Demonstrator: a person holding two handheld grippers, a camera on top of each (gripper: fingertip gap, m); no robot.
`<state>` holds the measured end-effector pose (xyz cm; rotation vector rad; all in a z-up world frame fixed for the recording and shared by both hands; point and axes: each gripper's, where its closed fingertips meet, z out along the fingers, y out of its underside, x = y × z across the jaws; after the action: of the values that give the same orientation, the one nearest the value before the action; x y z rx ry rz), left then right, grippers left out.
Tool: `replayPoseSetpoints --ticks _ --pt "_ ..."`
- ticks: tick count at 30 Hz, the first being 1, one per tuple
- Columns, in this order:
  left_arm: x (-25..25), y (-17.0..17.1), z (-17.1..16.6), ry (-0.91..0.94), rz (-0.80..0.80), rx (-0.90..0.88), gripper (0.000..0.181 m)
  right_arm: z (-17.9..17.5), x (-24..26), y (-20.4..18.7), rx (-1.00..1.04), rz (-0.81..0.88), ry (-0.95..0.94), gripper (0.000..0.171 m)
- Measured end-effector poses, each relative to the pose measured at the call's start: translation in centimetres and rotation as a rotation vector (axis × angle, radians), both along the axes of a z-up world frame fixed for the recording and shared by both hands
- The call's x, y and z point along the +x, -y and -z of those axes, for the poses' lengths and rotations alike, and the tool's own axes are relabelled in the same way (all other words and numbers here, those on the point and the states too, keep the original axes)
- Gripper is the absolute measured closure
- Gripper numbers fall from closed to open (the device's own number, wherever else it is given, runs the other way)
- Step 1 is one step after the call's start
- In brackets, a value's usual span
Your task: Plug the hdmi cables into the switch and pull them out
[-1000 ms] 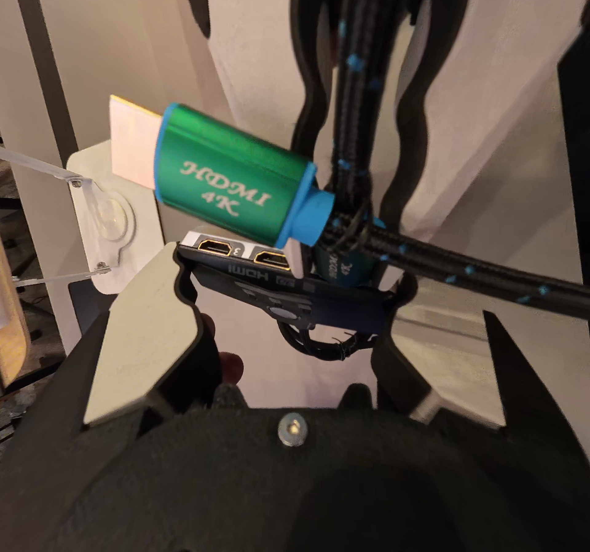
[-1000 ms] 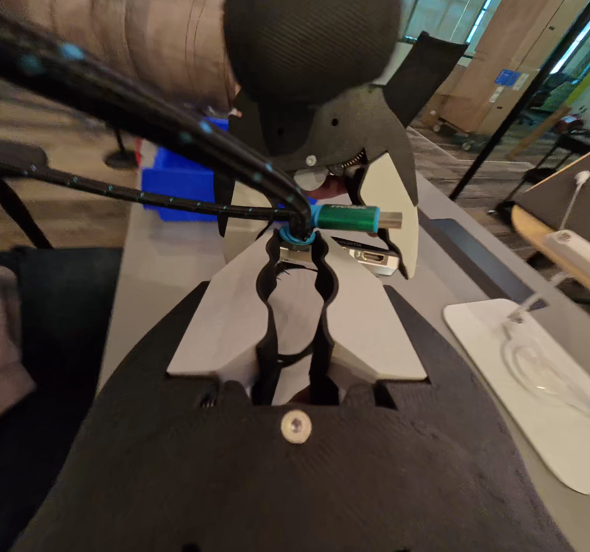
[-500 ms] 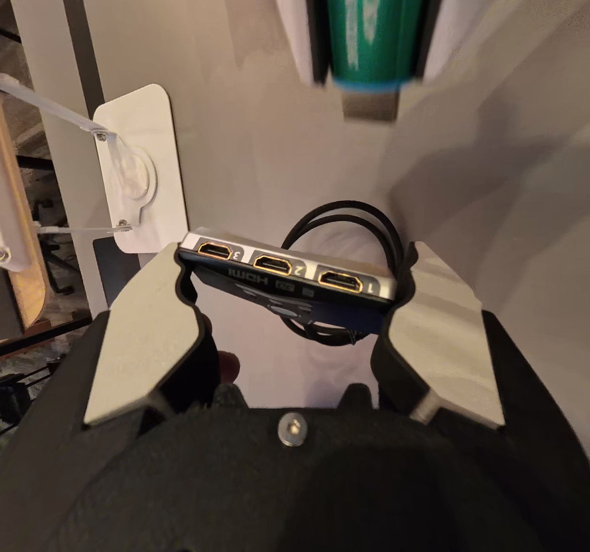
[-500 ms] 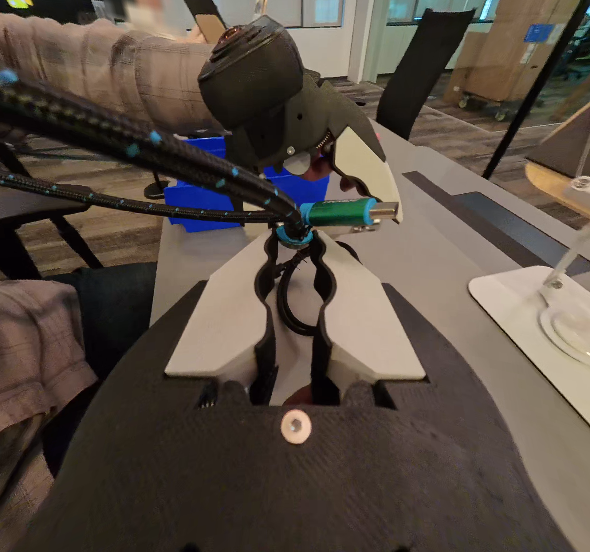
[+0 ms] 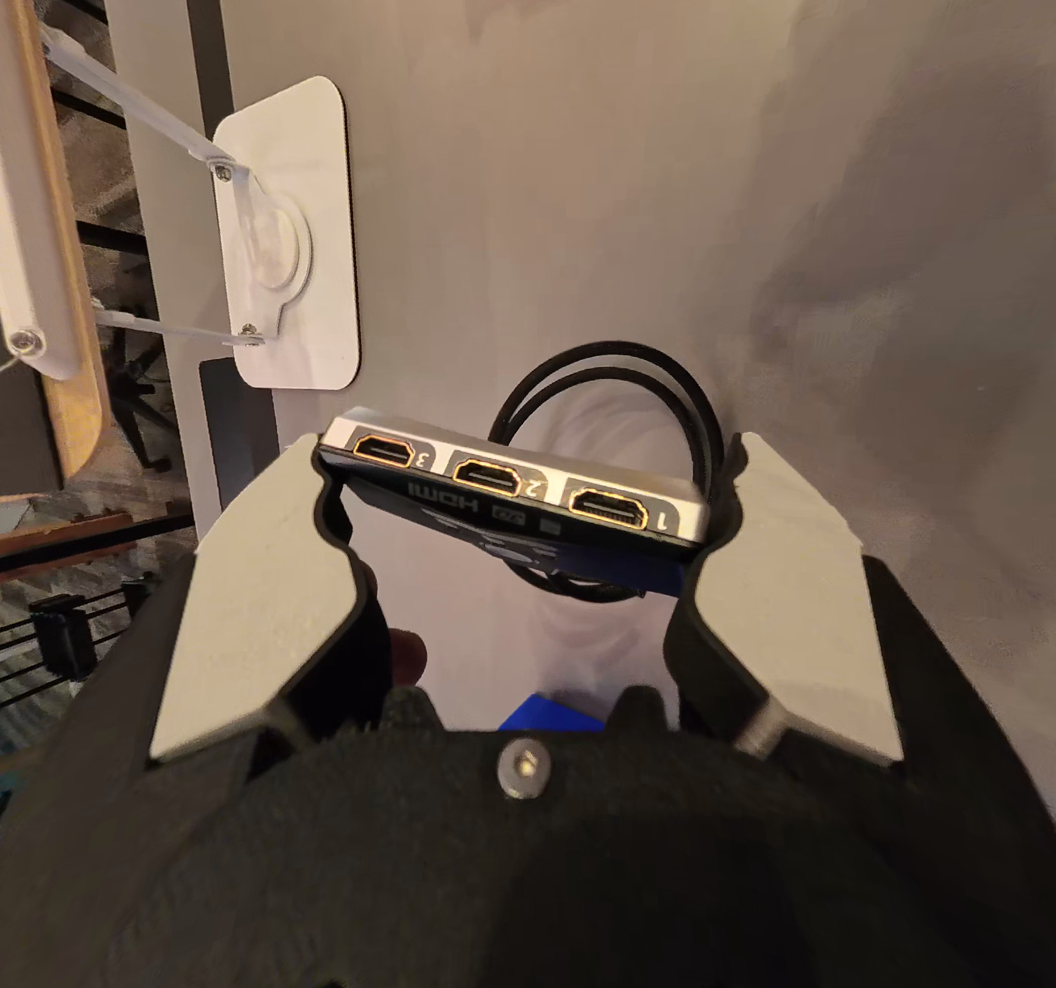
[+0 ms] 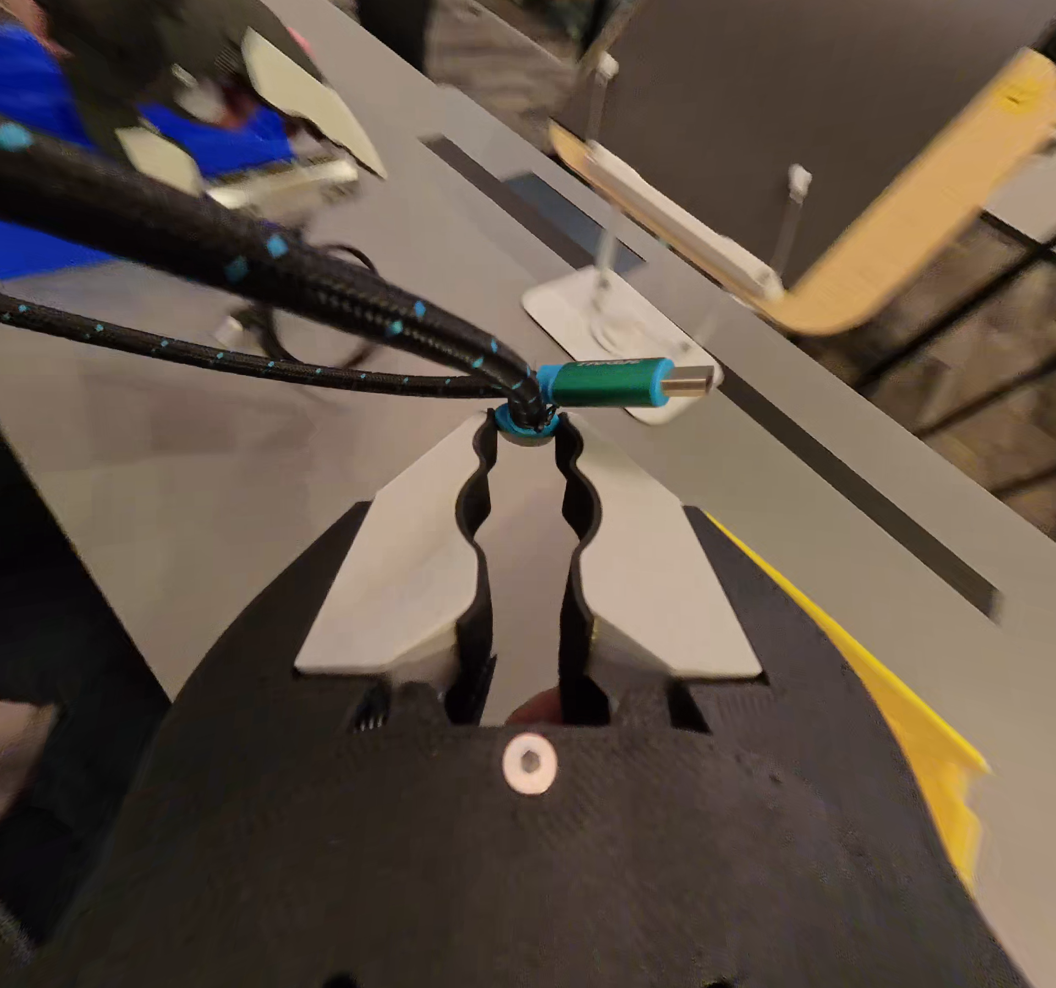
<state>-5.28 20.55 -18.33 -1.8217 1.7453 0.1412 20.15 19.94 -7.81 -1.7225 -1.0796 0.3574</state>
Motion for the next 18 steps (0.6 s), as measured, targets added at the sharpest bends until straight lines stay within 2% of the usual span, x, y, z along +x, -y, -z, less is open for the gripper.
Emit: replayPoseSetpoints --ticks 5,10,15,18 --pt "-0.3 0.2 0.4 0.003 -0.009 0.009 0.058 2.3 12.8 -1.3 -0.001 0.327 0.310 0.154" --pt "-0.1 0.3 0.5 0.003 -0.013 0.010 0.058 5.7 21.5 -0.3 -0.117 0.496 0.607 0.153" --pt "0.0 0.5 0.7 -0.013 -0.009 0.002 0.058 9.2 26.1 0.7 -0.248 0.557 0.909 0.153" --pt "0.2 0.6 0.6 -0.020 -0.004 0.000 0.058 11.3 27.0 0.8 -0.330 0.531 0.997 0.153"
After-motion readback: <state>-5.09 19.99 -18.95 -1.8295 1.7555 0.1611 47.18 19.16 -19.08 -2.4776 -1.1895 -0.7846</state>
